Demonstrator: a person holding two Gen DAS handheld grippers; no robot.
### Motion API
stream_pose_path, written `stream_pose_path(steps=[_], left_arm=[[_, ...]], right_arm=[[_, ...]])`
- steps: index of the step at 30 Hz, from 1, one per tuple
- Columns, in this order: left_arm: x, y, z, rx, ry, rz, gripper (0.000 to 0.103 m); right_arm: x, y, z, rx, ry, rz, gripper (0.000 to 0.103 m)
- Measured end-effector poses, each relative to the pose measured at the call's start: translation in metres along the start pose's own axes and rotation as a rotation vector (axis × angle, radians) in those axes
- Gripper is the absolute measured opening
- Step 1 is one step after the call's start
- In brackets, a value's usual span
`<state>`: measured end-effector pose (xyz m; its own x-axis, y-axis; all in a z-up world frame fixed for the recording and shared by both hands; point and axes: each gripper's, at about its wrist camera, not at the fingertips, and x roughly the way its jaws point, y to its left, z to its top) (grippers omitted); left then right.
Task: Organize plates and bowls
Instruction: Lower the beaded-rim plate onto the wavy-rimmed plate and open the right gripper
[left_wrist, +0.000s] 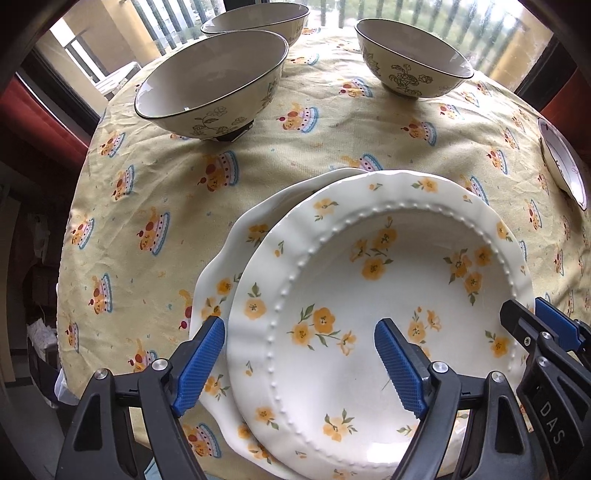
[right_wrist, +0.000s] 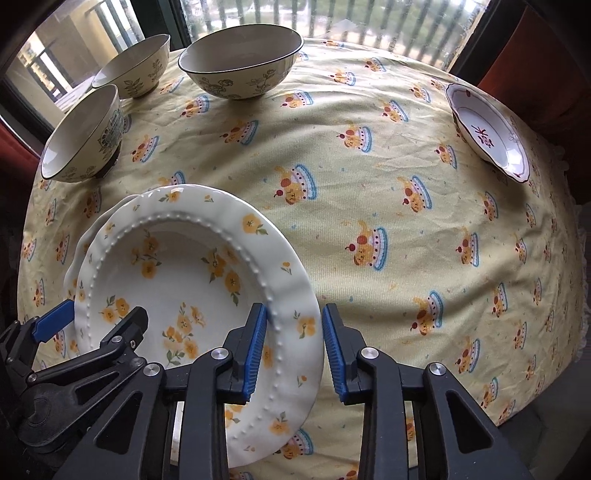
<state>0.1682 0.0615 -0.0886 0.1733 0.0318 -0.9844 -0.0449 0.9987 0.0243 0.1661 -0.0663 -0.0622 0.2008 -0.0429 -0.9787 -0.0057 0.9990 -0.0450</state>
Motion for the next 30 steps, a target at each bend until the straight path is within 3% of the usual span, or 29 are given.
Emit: stream_pose_path(steps=[16,19,22,26,30], left_arm=[[-0.011,0.038,-0.01,0.03,-0.023,-0.051,0.085],[-0.017,0.043,-0.015,0.058,-0.04,-0.052,0.085],[-0.022,0.043,-0.016,0.093,-0.063,-0.053,0.085],[-0.034,0.041,-0.016,0.132,-0.094,-0.067,0.085],[-0.05,0.032,-0.016,0.162,-0.137,-0.069,0.085]], right_arm=[[0.013,0.032,-0.008,-0.022,0.007,-0.074,0.04],[0.013,0.027,-0.006,0.016,0.009,-0.051,0.042],[0.003,0.021,-0.007,0.076,-0.009,0.005,0.053],[-0.024,0.021,-0.007,0.099,-0.097,-0.014,0.077],[-0.046,0.016,-0.006,0.122,-0.15,-0.007,0.078]])
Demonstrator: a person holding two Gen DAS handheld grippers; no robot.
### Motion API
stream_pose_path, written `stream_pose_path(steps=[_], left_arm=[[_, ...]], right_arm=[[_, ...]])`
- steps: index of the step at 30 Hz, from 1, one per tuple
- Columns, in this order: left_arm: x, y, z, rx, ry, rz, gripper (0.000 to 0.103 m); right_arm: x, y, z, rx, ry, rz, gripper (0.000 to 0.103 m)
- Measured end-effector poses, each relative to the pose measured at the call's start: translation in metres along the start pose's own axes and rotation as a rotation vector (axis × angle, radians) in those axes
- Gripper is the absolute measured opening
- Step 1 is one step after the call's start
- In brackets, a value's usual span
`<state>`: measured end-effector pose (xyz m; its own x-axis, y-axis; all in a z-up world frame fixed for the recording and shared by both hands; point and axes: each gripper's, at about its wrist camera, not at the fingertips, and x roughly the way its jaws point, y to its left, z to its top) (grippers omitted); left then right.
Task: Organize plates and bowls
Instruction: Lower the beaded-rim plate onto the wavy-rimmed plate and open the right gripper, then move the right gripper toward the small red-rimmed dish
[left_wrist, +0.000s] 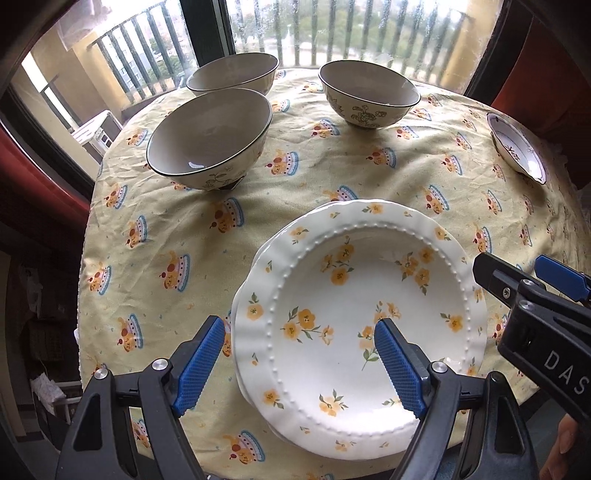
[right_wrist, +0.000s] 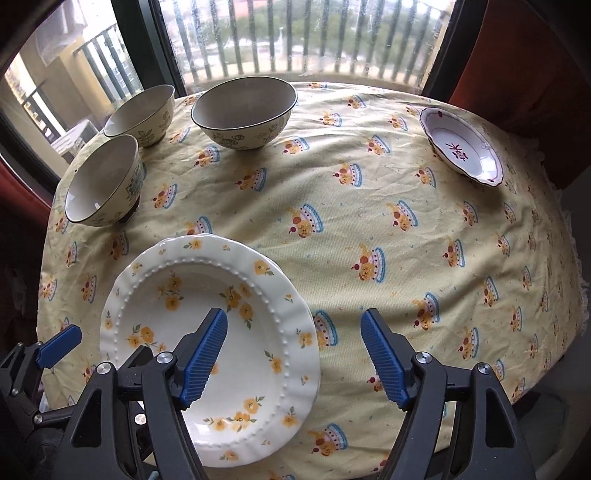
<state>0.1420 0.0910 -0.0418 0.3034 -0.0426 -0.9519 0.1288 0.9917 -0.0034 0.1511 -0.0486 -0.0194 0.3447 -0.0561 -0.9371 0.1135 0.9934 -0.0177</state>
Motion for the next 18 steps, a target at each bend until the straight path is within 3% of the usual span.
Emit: stream_pose_path(steps=[9,18], left_arm=[[-0.028,-0.032,0.017,-0.049,-0.087,0.015,0.085],[-0.033,-0.09,0.034,-0.112,-0.118,0.031,0.085]], right_arm=[[-0.023,-0.024,0.009,-0.045,-0.087,0.024,0.078],[-0.031,-0.082,0.028,-0.087,-0.165,0.091,0.078]])
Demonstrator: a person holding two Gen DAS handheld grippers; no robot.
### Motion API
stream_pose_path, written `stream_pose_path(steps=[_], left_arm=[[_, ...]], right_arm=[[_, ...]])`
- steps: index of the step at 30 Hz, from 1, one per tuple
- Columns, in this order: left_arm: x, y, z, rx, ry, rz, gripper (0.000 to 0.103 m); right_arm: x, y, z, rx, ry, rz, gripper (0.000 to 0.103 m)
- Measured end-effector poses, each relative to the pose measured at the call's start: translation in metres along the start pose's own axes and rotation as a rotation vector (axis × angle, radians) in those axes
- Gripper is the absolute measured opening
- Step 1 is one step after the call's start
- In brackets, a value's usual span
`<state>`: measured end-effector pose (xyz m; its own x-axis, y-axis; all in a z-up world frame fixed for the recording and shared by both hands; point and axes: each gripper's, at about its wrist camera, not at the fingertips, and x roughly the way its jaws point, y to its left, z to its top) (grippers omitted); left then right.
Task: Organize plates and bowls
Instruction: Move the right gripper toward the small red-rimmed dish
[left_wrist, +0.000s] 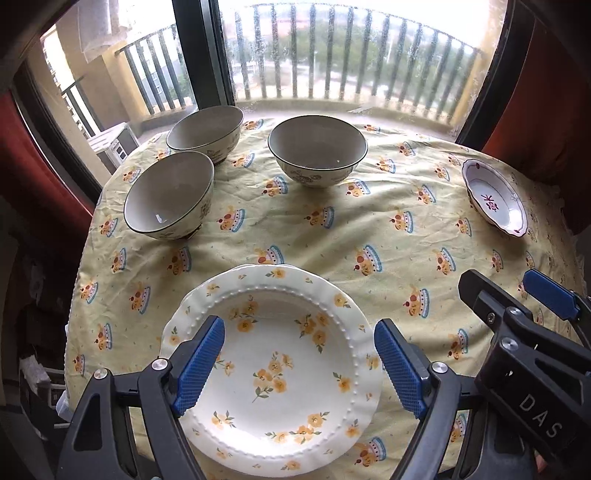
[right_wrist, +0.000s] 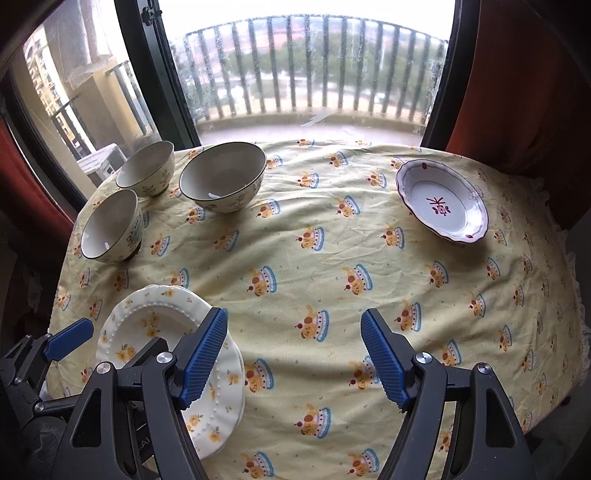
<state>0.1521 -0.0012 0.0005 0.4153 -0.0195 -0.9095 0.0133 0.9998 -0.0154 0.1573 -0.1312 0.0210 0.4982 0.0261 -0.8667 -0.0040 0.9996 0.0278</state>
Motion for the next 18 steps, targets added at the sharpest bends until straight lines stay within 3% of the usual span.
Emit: stream_pose_path(steps=[10,18], left_arm=[[-0.002,-0.068,0.022,-0.033,-0.058,0.045,0.085],[0.012,-0.122,0.042,-0.056,-0.053,0.069,0.085]], right_arm=[[0.004,-0.068,0.028,-0.065,-0.025,0.04,0.078],[0.023,-0.125,0.049,-0.081,-0.021,0.055,0.082]])
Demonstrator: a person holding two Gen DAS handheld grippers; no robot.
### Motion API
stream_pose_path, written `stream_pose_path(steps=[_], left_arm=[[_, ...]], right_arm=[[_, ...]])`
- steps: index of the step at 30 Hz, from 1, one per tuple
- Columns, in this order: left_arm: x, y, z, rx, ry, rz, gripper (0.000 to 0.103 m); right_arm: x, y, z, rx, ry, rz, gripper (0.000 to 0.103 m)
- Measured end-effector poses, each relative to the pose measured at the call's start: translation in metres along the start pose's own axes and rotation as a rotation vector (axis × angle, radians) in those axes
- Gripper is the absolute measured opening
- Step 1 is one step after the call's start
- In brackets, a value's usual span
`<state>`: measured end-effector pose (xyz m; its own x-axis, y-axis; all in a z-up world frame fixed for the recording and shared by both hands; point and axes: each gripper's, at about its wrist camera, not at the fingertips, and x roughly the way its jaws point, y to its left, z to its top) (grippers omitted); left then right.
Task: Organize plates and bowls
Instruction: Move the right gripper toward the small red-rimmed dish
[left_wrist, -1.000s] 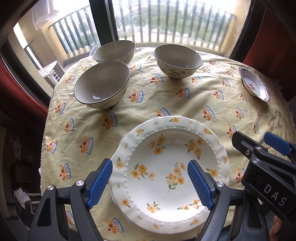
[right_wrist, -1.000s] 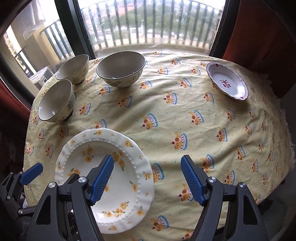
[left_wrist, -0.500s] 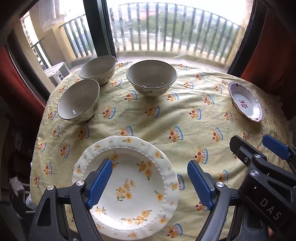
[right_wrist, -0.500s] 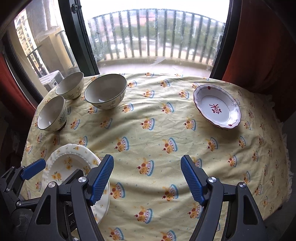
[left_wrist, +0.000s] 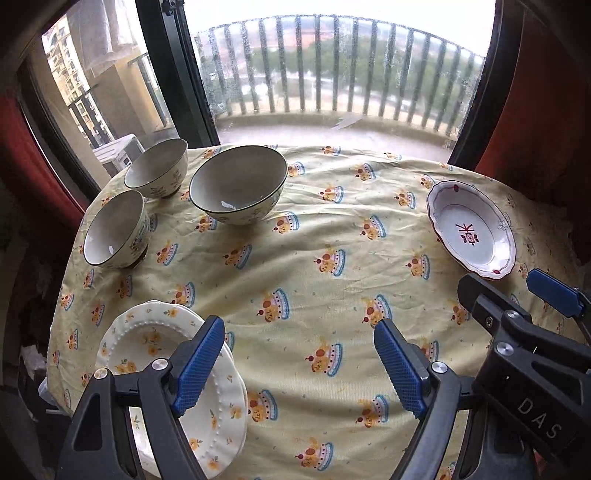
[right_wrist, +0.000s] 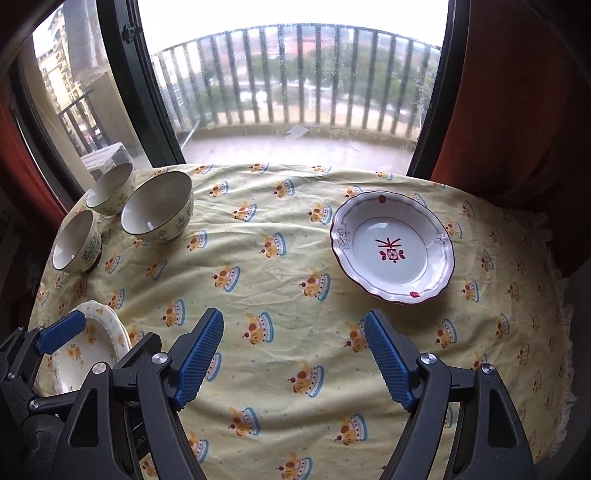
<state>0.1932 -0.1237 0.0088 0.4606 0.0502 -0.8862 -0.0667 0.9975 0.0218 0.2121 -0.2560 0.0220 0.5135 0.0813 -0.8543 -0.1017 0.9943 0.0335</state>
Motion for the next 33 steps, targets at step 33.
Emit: stream_pose_path(steps=[33], left_arm=[[0.135,-0.173,0.105,0.13,0.04,-0.074,0.074]], right_arm=[[0.126,-0.2,0.072,0.211,0.025,-0.109,0.085]])
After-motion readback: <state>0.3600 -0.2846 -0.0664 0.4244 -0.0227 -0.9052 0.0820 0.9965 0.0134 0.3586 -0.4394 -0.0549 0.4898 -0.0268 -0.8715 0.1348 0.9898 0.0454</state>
